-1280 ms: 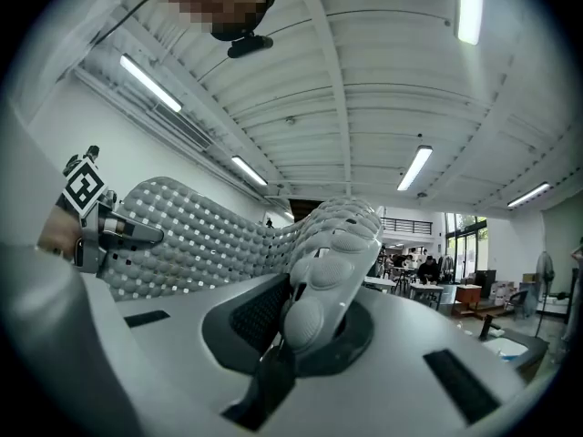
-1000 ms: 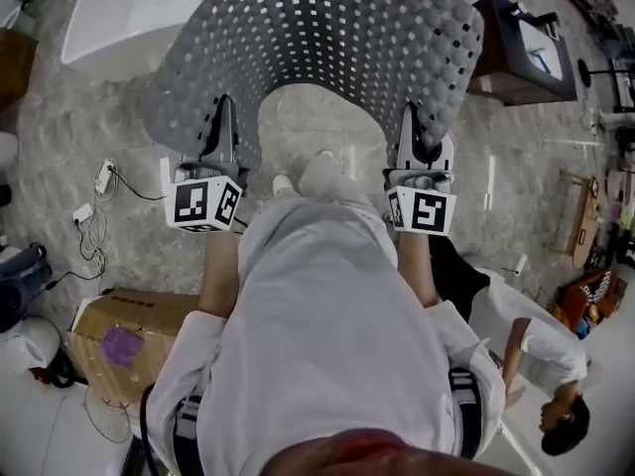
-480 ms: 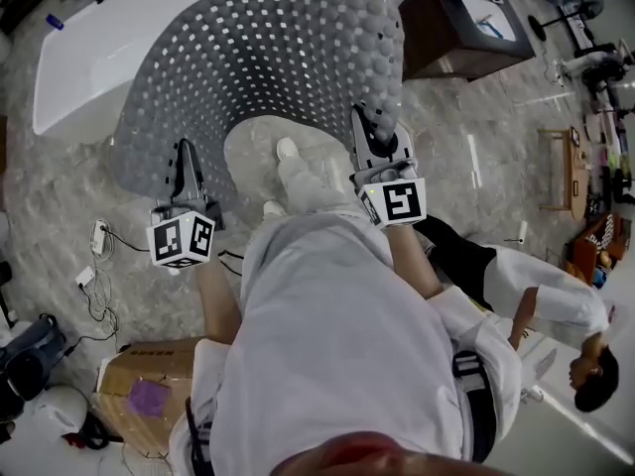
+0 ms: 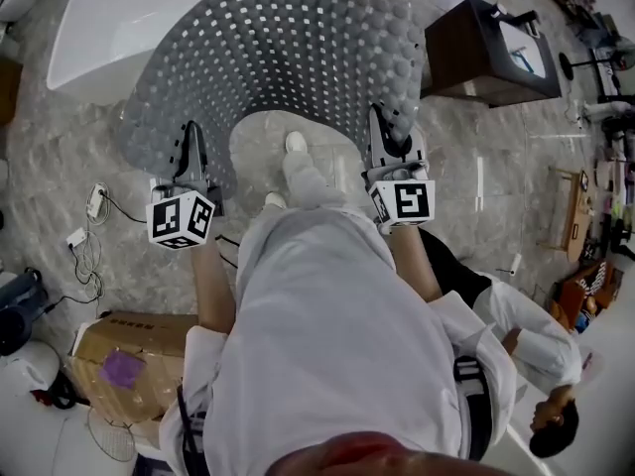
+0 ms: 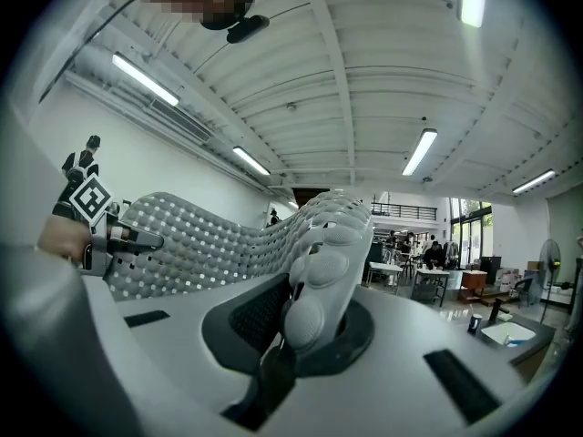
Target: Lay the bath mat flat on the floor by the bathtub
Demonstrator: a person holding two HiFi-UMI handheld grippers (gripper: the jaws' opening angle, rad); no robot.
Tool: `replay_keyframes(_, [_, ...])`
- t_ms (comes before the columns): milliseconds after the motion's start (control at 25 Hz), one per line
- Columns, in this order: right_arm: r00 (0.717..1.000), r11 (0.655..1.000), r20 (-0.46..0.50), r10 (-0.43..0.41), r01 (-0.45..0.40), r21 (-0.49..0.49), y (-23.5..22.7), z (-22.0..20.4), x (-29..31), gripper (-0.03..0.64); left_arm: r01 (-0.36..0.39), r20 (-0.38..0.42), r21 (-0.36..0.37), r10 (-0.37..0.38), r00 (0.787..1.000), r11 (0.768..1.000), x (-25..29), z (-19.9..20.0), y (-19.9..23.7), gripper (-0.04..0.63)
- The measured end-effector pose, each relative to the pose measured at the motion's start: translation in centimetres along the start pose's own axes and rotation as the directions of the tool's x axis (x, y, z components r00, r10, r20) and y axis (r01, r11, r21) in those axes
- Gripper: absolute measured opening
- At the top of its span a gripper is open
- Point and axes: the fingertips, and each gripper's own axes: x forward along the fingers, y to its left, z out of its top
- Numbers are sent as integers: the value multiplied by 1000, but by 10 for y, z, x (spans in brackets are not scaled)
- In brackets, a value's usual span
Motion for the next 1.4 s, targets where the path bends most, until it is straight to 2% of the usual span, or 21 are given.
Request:
replay_keyframes(120, [1000,1000,-14,-2,2,5,7,-6,6,20,-10,-29,5,10,1000,1000,-6,-5,13,15])
replay_keyframes(280, [1000,1000,-19,8,-8,19,-4,9,-6,20,-17,-48,18,18,999,1000,-17,8,-2,14])
replay_keyframes(480, [998,999,-64,25,-21,49,-20,-14,18,20,-27,-88,7,27,996,1000,7,-1,0,14])
replay_keyframes(640, [995,998,-96,27,-22,56,-19,-20,19,20,-29,-112,8,30,993,1000,5,-8,9,15])
replay_keyframes(1240, [989,996,-123,80,-74,47,-13,-12,19,20,-11,-132,43,16,991,999,-13,-6,9,14])
replay_keyframes(1400, [985,993,-144,94,-83,81,-16,-18,27,20,-23,-150,45,30,988,999,-7,-7,11,14])
